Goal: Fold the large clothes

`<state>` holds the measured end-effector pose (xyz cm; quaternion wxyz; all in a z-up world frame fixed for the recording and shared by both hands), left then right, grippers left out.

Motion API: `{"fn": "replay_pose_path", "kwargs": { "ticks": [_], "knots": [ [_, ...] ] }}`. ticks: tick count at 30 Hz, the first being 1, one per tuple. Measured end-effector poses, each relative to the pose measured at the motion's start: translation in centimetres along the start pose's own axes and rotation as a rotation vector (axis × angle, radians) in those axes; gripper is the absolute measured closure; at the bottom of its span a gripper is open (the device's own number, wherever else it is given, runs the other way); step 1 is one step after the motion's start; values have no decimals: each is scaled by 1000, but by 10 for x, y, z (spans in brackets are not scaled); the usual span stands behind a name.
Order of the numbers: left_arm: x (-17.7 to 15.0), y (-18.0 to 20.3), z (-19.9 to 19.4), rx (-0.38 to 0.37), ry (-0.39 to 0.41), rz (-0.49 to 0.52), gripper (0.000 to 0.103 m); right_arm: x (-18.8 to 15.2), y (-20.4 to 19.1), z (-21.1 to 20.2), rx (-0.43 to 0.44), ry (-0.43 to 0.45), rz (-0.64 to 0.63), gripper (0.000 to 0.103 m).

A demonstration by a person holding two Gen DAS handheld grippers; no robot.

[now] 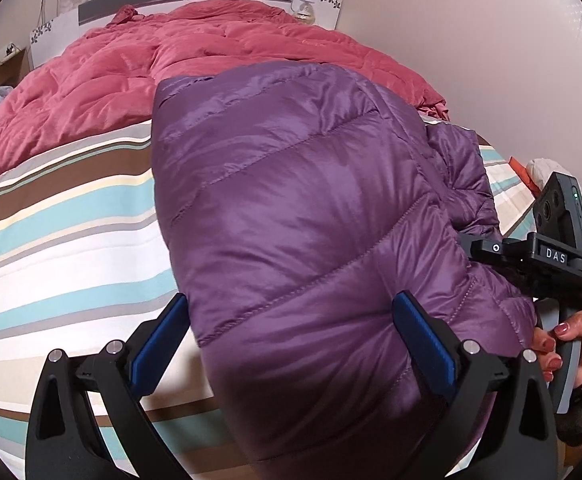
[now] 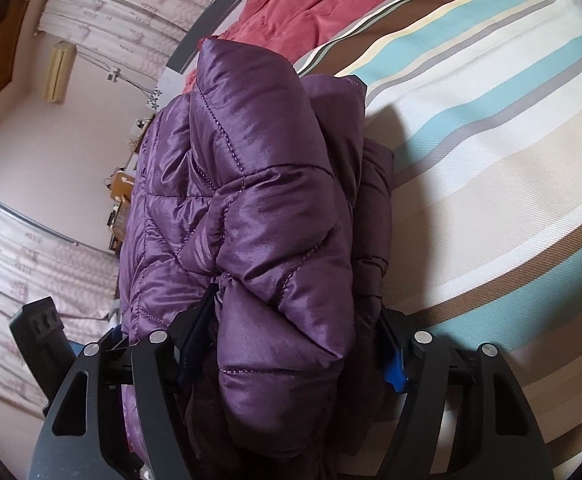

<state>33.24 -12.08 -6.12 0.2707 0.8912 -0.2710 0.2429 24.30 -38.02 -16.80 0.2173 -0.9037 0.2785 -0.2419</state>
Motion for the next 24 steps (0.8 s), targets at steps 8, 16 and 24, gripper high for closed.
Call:
{"fn": "replay_pose_path", "kwargs": {
  "ticks": [8,16,24],
  "knots": [
    [-2,9,-2,9,23,37,17,1,-5,4,23,17,-3,49],
    [-4,19,-19,47,73,81,43,-4,-27,-18,47,95,-93,68],
    [-19,16,-45,63,101,95,51,-16,-50,-30,59,131,-150,68]
  ]
}}
Point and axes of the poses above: each gripper's, at about its wrist camera, not at the fingertips, and z roughly the way its jaws point, y to its right, x to its top, the point moved 3 cm from there along z, roughly the way its jaws point, and after that the axes turned 13 degrees about -x, right-handed, at the moved point
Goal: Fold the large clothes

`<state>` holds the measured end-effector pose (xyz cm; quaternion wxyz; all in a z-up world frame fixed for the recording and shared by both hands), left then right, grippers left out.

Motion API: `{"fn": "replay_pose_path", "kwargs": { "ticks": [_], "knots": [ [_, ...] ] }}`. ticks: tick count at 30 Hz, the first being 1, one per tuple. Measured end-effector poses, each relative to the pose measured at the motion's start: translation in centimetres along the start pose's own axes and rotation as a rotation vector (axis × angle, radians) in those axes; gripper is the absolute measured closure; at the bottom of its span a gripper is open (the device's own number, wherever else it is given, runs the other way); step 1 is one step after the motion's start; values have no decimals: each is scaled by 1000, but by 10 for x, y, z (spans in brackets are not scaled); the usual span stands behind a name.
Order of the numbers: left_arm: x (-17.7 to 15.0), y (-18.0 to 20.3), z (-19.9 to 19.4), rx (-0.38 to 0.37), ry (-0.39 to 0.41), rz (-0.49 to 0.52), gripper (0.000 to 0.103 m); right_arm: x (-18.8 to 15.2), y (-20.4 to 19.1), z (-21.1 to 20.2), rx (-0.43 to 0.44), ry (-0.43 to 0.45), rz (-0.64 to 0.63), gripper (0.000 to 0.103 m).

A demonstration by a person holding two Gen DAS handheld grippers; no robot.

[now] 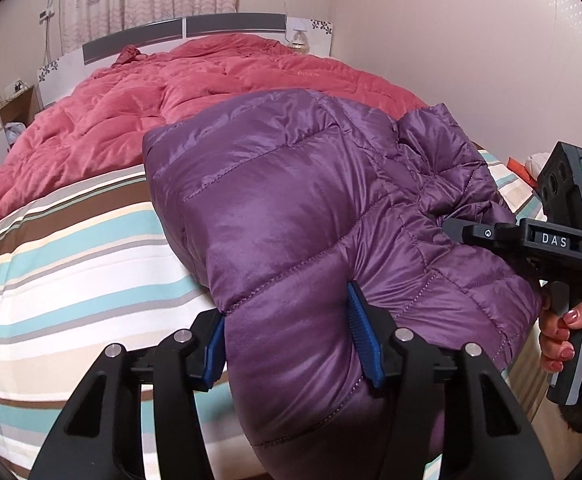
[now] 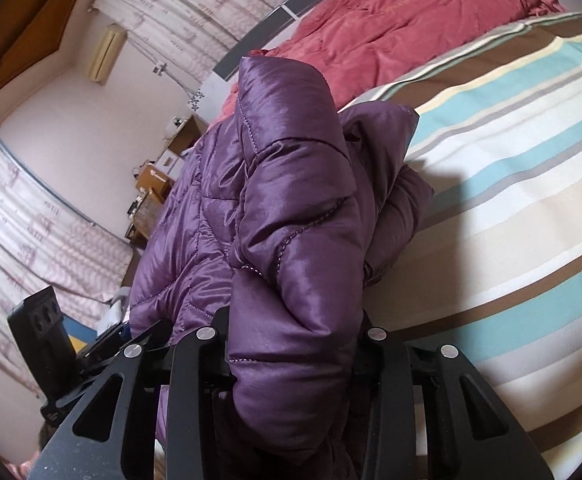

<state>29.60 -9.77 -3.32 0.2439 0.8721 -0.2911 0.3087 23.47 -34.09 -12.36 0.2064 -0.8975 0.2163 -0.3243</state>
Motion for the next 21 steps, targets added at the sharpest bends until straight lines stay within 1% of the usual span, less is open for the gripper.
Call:
{"fn": "replay_pose_path", "kwargs": {
  "ticks": [6,13,21],
  "knots": [
    [-13,-12,-22,27,22,-15,52,-6,-24,2,12,-12,-39,68],
    [-29,-41,-53,65,56,-60,53,-12,-55,15,37,-35,-95,68],
    [-49,-83,-89,132,90,-122,53,-28,-110,36,86,-72,-168,68]
  ]
}}
Point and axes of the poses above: each gripper's, at about its wrist camera, not at the fingertips, and z roughly the way its jaws point, y to its right, x to its top, the point moved 3 cm from there along z, roughly the way its jaws point, and after that the axes turned 13 degrees about -x, right-handed, at the moved point
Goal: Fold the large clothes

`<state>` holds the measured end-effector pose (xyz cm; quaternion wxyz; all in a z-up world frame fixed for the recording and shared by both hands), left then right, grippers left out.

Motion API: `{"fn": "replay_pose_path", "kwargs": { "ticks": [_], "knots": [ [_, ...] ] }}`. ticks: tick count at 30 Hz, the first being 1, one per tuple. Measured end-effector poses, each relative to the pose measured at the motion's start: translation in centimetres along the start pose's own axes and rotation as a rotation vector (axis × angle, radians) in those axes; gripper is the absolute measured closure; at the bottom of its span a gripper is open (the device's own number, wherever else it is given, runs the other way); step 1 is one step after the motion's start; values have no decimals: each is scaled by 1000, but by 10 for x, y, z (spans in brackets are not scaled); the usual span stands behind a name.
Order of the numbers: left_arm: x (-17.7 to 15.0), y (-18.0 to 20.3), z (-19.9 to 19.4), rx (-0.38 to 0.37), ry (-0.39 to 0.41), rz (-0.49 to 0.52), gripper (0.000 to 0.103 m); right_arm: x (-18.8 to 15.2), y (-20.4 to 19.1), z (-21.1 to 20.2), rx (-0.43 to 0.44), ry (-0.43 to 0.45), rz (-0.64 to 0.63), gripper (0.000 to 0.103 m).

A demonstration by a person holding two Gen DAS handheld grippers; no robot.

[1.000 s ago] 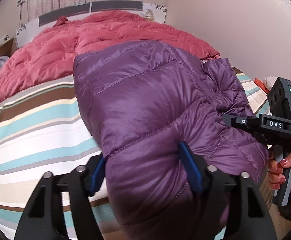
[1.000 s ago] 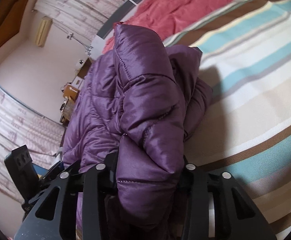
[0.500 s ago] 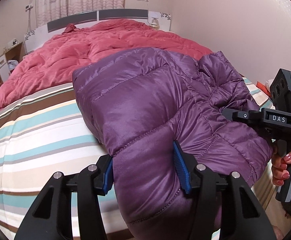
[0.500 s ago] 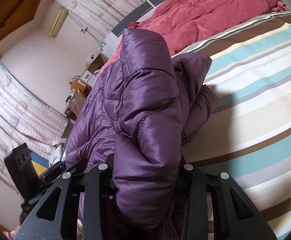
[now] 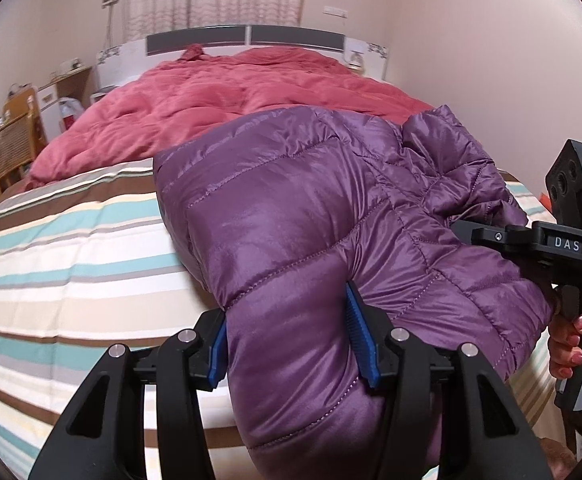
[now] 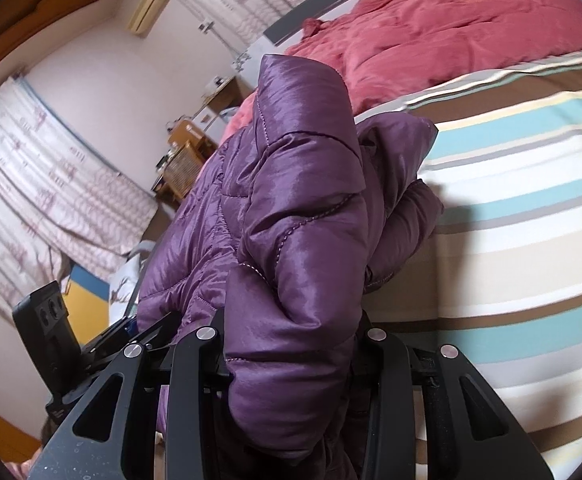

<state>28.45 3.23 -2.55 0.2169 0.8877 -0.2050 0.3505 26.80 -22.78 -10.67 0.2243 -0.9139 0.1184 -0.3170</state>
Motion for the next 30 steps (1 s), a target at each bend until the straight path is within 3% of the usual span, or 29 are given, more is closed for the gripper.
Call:
{"fn": "replay_pose_path", "kwargs": {
  "ticks": [9,15,18,22,25,30],
  "knots": [
    [-3,-60,-19,78,33,-67,54,-4,-56,35,40,-34,-65,68],
    [-6,-106,-17,144,35,-104,53,-10,-93,65,27,-60,-120,68],
    [-17,-125,-17,164,24,-121,48,-18,-107,78,-12,-58,-168,68],
    [-31,-141,-10,155,47,-150,38,-27,-109,92,-100,-39,-208,56],
    [-34,-142,-12,157,59,-165,34,-28,-101,94,-102,-51,-159,51],
    [-36,-131,-30,198,98,-145,35,-32,-106,80,-157,-39,-159,46]
  ]
}}
Point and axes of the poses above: each gripper's, at about its wrist camera, not at the fingertips, and z roughly the way its jaws point, y to its right, x to its top, the point moved 3 cm from there along z, roughly the way its jaws point, and after that the axes turned 13 degrees about -x, right-handed, at the moved point
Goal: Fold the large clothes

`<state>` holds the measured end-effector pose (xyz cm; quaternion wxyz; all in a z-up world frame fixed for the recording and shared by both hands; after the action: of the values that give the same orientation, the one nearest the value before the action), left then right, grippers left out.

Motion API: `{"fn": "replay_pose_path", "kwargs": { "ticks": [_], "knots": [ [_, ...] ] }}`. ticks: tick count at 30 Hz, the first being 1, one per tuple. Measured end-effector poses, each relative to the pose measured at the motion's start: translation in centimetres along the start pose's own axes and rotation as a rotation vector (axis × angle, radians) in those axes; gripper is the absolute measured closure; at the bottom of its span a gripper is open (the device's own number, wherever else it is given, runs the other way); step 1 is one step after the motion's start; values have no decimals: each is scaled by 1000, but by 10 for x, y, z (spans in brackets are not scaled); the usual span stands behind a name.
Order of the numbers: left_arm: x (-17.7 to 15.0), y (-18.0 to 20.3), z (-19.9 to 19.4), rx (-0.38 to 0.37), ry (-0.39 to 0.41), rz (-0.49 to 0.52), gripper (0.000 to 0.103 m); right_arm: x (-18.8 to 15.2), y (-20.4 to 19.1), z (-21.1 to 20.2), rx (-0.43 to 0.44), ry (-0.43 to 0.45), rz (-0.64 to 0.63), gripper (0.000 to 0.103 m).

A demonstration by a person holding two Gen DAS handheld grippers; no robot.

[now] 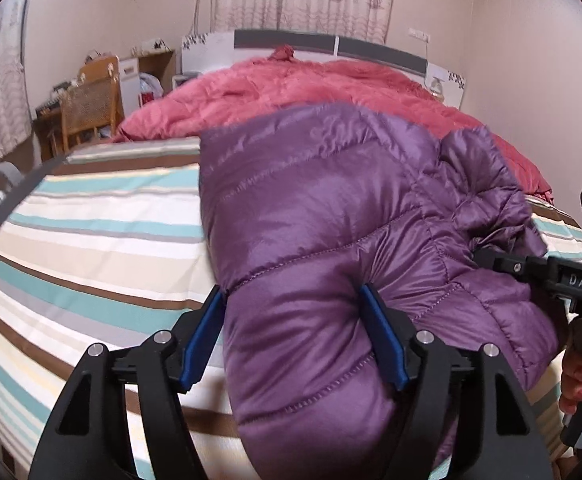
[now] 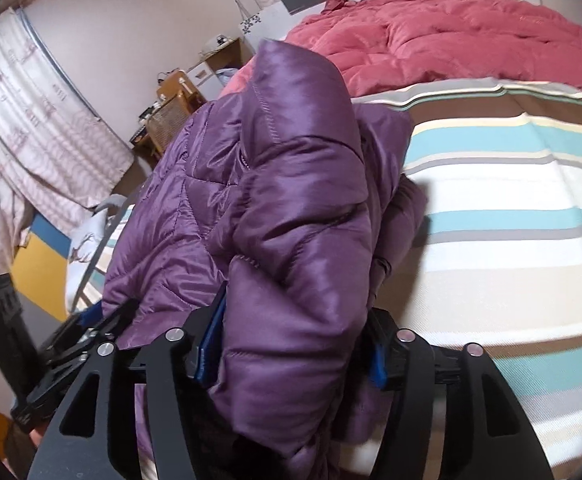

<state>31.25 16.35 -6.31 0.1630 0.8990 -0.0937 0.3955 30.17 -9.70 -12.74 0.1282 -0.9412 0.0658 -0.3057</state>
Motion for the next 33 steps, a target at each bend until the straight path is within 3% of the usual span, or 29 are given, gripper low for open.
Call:
{"fn": "replay_pose_path", "kwargs": {
  "ticks": [2,7,14,20,22,27,30,31,33],
  "knots": [
    [-1,3,-11,5,32,9,35,-6,0,-9,-25,19,-5,46],
    [-10,5,-6,65,-8,62,32,-23,-2,-17,-81,39,-33,44],
    [-22,-15,12,33,-58,-12,27,-29,-3,7,-133,5,-80,39],
    [-23,-10,-6,56,-13,-45,21,-31,-2,-5,-135,25,-60,37],
    [-24,-6,-20,61,20,-43,14,-35,0,-20,-129,48,-50,37],
    [-17,-4,-52,91,117,-62,14,-22,3,-72,-118,236,-39,37],
    [2,-10,-57,96,165,-112,20,1,-7,-82,-109,296,-62,51],
    [11,-9,-53,94,160,-110,27,9,-12,-79,-108,296,-75,56],
    [24,-5,-41,105,139,-72,30,30,-24,-67,-111,291,-122,65]
  ]
}}
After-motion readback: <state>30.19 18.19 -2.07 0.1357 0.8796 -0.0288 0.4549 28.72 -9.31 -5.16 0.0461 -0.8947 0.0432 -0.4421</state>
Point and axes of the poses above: each gripper's, at about its wrist camera, not at the fingertips, and z roughly the way its jaws point, y to its right, x to its top, the point moved 3 cm from there along z, roughly the way its jaws point, and after that the axes turned 13 degrees about -x, right-handed, at the moved point
